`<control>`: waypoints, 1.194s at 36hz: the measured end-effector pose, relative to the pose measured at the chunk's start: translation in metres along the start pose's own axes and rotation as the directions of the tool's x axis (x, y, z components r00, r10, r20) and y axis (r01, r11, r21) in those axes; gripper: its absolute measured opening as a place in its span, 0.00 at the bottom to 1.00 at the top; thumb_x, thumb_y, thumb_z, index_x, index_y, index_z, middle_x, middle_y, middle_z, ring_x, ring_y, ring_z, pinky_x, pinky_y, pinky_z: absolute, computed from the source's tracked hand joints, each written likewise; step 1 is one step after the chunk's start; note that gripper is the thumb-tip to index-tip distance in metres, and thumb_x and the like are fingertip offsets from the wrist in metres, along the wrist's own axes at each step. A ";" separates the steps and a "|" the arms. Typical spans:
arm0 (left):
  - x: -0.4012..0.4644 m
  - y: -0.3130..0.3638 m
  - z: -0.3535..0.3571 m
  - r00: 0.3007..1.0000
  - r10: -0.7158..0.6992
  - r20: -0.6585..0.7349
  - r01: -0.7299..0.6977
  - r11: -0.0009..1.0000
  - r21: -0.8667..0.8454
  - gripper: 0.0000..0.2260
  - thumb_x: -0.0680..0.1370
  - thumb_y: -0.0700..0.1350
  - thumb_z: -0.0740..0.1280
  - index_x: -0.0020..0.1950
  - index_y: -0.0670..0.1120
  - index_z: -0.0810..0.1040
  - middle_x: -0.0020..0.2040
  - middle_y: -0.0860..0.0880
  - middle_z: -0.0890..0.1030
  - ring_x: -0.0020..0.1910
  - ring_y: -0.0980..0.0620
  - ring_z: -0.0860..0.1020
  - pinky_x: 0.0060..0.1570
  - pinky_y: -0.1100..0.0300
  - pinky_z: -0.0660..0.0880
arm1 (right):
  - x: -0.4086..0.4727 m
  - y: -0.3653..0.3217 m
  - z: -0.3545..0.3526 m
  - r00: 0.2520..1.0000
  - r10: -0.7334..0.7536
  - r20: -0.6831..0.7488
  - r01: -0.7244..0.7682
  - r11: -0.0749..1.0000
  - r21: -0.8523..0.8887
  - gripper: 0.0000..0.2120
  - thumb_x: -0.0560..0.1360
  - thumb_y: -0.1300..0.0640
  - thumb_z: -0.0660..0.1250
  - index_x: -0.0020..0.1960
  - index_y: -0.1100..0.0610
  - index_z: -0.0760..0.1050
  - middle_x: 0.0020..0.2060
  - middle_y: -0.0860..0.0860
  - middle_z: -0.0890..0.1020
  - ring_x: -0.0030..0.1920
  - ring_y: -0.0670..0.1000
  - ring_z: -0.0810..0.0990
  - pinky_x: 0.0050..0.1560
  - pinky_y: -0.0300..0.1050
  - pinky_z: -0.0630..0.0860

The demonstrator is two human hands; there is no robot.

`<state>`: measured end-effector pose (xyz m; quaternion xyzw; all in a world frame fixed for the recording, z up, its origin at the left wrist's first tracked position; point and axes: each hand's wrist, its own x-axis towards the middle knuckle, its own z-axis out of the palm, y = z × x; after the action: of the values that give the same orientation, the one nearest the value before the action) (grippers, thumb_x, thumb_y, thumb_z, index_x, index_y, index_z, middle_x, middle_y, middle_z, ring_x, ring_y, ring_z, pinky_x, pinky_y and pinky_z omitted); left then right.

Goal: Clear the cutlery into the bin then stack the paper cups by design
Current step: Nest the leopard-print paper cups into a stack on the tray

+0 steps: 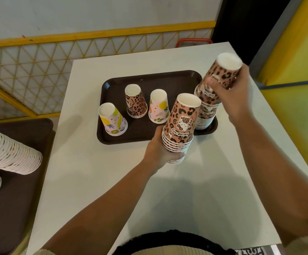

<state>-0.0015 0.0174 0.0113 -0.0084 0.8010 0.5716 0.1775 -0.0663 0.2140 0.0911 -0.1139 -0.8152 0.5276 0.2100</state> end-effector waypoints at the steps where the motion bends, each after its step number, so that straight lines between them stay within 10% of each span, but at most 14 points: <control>1: 0.000 0.001 0.000 1.000 0.001 -0.001 -0.001 1.000 -0.007 0.39 0.62 0.38 0.80 0.68 0.50 0.65 0.57 0.56 0.77 0.59 0.53 0.75 0.54 0.60 0.72 | -0.002 0.002 0.001 1.000 -0.012 0.004 0.012 0.999 -0.047 0.35 0.68 0.48 0.73 0.70 0.56 0.62 0.65 0.49 0.72 0.65 0.45 0.70 0.66 0.40 0.68; 6: 0.001 0.005 -0.001 0.999 0.029 -0.014 -0.030 0.999 -0.038 0.40 0.63 0.38 0.80 0.69 0.50 0.65 0.57 0.58 0.76 0.59 0.55 0.75 0.55 0.61 0.70 | -0.021 -0.009 0.003 0.980 -0.161 -0.116 0.147 0.982 -0.119 0.35 0.71 0.40 0.65 0.72 0.56 0.60 0.70 0.51 0.66 0.70 0.47 0.64 0.67 0.37 0.62; 18: 0.006 0.011 0.002 0.998 0.062 -0.011 -0.063 0.997 -0.049 0.44 0.60 0.40 0.81 0.71 0.51 0.63 0.65 0.51 0.75 0.64 0.50 0.74 0.65 0.48 0.72 | -0.060 -0.014 0.020 0.916 -0.041 0.400 0.053 0.998 -0.021 0.32 0.67 0.50 0.74 0.67 0.51 0.66 0.54 0.44 0.77 0.56 0.43 0.76 0.55 0.36 0.73; 32: 0.003 0.004 0.000 0.999 0.049 0.009 -0.048 0.997 -0.064 0.41 0.58 0.42 0.81 0.67 0.56 0.66 0.55 0.60 0.78 0.59 0.54 0.76 0.57 0.58 0.73 | -0.037 -0.030 0.013 0.992 0.051 0.113 -0.069 0.985 0.160 0.19 0.70 0.51 0.70 0.58 0.57 0.72 0.49 0.47 0.82 0.49 0.45 0.82 0.51 0.49 0.80; 43: 0.003 0.003 -0.002 0.999 0.042 -0.003 -0.042 0.998 -0.037 0.42 0.62 0.38 0.80 0.70 0.52 0.64 0.56 0.58 0.77 0.60 0.54 0.75 0.59 0.57 0.72 | -0.002 -0.039 -0.001 0.951 -0.174 -0.255 0.191 0.981 0.043 0.31 0.71 0.52 0.71 0.67 0.65 0.63 0.60 0.55 0.74 0.60 0.46 0.73 0.56 0.25 0.69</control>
<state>-0.0051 0.0176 0.0139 0.0046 0.7904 0.5901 0.1643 -0.0628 0.1983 0.1262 -0.0963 -0.7711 0.5143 0.3627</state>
